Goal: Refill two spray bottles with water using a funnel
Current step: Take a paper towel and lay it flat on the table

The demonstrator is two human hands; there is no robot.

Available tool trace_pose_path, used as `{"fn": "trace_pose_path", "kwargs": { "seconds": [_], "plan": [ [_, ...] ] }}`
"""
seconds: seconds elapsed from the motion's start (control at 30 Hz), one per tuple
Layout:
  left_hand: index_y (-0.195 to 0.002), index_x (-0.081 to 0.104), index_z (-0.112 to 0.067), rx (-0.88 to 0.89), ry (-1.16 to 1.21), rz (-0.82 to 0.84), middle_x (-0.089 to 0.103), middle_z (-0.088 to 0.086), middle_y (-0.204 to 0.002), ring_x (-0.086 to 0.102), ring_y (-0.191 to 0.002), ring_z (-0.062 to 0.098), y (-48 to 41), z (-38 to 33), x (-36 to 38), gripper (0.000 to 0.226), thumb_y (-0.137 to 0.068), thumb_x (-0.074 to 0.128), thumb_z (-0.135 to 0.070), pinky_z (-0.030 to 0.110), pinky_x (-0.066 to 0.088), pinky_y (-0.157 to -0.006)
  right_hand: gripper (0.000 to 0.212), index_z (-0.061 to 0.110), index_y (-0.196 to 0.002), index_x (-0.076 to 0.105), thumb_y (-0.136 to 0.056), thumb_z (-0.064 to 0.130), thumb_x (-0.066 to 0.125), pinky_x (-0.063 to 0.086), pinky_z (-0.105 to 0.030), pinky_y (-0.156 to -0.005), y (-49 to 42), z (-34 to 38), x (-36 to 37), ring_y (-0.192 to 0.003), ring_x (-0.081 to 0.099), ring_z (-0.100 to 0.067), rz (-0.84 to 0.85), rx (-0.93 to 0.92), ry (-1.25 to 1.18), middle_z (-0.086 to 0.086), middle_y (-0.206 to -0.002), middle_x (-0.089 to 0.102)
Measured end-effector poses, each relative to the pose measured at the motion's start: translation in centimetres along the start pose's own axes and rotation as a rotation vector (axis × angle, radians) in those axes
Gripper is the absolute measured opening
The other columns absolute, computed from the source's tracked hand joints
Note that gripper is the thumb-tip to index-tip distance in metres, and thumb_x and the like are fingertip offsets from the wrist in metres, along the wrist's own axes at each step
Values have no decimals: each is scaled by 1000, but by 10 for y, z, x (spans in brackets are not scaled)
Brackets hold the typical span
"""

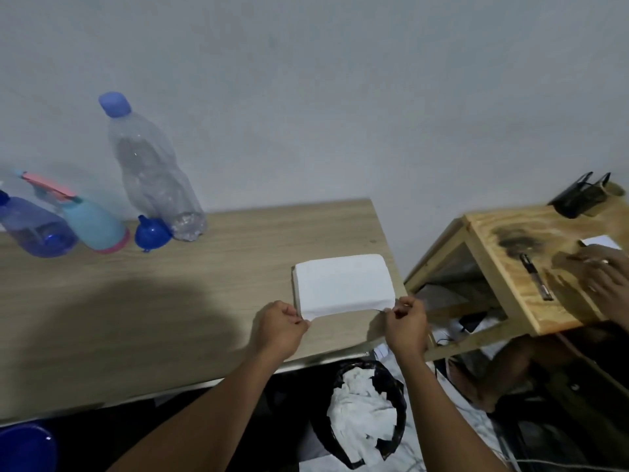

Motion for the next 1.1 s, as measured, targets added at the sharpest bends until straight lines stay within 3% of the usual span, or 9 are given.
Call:
{"fn": "trace_pose_path", "kwargs": {
  "seconds": [0.13, 0.23, 0.33, 0.43, 0.57, 0.67, 0.83, 0.97, 1.1],
  "plan": [
    [-97, 59, -6, -21, 80, 58, 68, 5, -85, 61, -71, 14, 7, 2, -2, 28, -76, 77, -5, 7, 41, -51, 32, 16, -113, 50, -87, 4, 65, 48, -33, -69, 8, 0, -9, -72, 57, -20, 39, 45, -167, -4, -81, 58],
    [-101, 61, -10, -48, 173, 170, 67, 1, -85, 59, -68, 10, 14, 1, -1, 24, -80, 71, -3, 9, 44, -50, 20, 13, -108, 60, -89, 7, 61, 54, -43, -78, 11, -8, -16, -81, 62, -23, 77, 169, -301, -6, -92, 65],
    [-98, 70, -13, -78, 217, 295, 64, 2, -75, 51, -62, 14, 20, 3, 2, 22, -79, 64, -3, 20, 38, -49, 18, 9, -82, 60, -94, 1, 49, 49, -36, -70, 21, -7, -14, -69, 57, -20, 220, 285, -425, -7, -78, 62],
    [-100, 67, -13, -149, 285, 375, 57, 1, -72, 48, -60, 14, 22, 9, 9, 24, -80, 58, -3, 28, 36, -54, 20, 5, -79, 52, -95, -2, 44, 49, -35, -68, 25, -6, -15, -65, 55, -21, 277, 306, -467, -10, -73, 58],
    [-101, 69, -10, -203, 505, 334, 59, 3, -92, 60, -76, 20, 17, 4, 12, 17, -89, 69, -21, 32, 54, -64, 17, 6, -80, 52, -95, 1, 46, 50, -35, -66, 21, -3, -17, -69, 56, -25, 303, 287, -477, -15, -82, 55],
    [-107, 64, 3, -172, 569, 284, 67, 9, -115, 63, -92, 24, 20, 3, 3, 24, -89, 70, -13, 35, 60, -74, 18, 5, -84, 57, -97, 6, 44, 53, -36, -69, 35, 5, -17, -73, 61, -25, 368, 257, -477, -14, -86, 59],
    [-112, 56, 5, -97, 520, 289, 72, 16, -107, 65, -80, 23, 20, 5, -3, 27, -87, 66, 6, 29, 51, -58, 15, 10, -99, 70, -100, 19, 57, 56, -33, -69, 37, 14, -14, -92, 70, -24, 378, 177, -448, -7, -101, 76],
    [-119, 42, -9, 7, 492, 313, 71, 16, -108, 62, -76, 22, 21, 1, -22, 42, -88, 57, 15, 29, 43, -53, 11, 5, -105, 67, -95, 7, 63, 61, -37, -73, 46, 25, -7, -89, 73, -24, 400, 104, -488, -11, -104, 76],
    [-125, 50, -22, 100, 435, 311, 70, 10, -112, 59, -81, 21, 20, -2, -65, 53, -88, 51, 17, 30, 43, -54, 15, 11, -108, 66, -95, 4, 61, 56, -35, -75, 64, 61, 17, -93, 69, -21, 492, -15, -442, -2, -102, 76]
  ]
}}
Point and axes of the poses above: each hand's wrist, its own y-axis away from the middle knuckle, its own x-axis out of the palm, z = x × y, the point moved 5 cm from there along -y, towards the middle knuckle
